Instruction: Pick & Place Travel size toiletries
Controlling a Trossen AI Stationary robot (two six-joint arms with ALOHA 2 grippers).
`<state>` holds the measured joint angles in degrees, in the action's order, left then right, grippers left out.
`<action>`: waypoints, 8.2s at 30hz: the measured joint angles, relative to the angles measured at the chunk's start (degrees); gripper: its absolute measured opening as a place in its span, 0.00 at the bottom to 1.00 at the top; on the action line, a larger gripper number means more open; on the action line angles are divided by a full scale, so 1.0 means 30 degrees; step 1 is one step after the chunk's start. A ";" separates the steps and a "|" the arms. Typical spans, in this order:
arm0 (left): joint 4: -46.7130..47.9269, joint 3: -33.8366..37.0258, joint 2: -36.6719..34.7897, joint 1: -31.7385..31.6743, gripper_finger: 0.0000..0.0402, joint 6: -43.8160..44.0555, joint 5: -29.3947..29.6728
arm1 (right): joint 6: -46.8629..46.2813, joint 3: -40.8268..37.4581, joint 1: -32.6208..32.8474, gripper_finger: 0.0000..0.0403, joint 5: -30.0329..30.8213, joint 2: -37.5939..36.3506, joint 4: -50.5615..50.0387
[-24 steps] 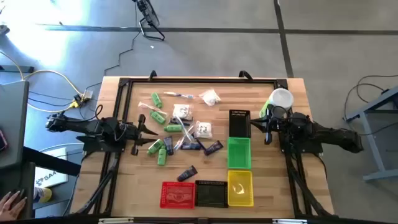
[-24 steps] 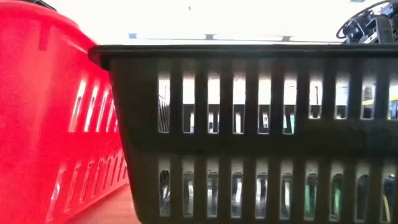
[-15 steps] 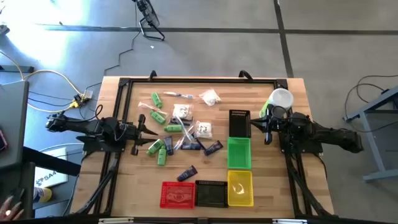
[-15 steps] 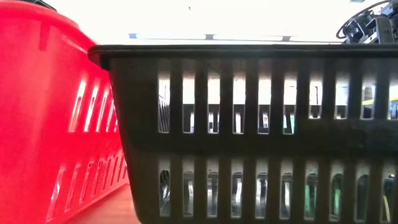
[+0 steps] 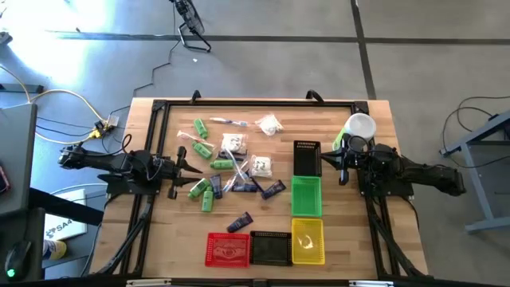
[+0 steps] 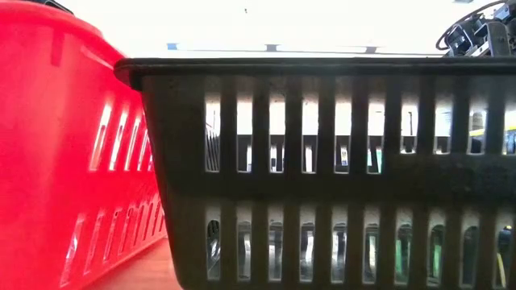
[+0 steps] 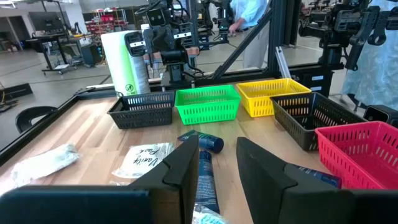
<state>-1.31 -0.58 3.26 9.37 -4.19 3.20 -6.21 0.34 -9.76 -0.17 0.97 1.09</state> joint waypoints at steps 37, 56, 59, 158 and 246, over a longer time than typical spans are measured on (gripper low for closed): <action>-0.0002 0.0000 -0.0004 0.0003 0.26 -0.0003 -0.0003 | 0.0006 0.0001 0.0005 0.03 -0.0001 -0.0004 0.0001; 0.0001 0.0000 0.0000 0.0003 0.26 0.0000 -0.0005 | 0.0002 -0.0003 0.0003 0.03 0.0001 -0.0006 -0.0001; 0.0001 0.0000 0.0004 0.0002 0.26 -0.0004 -0.0007 | 0.0005 0.0000 0.0007 0.03 0.0000 -0.0005 -0.0001; -0.0011 0.0000 0.0001 0.0003 0.26 -0.0003 -0.0002 | 0.0144 -0.0006 0.0000 0.03 -0.0006 0.0001 0.0006; -0.0127 0.0000 -0.0002 0.0006 0.26 0.2183 0.0787 | -0.1605 0.2994 0.5424 0.01 0.4640 0.9446 0.5070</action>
<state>-1.69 -0.58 3.25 9.39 2.36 5.56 -11.03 9.32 6.51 13.75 29.31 16.30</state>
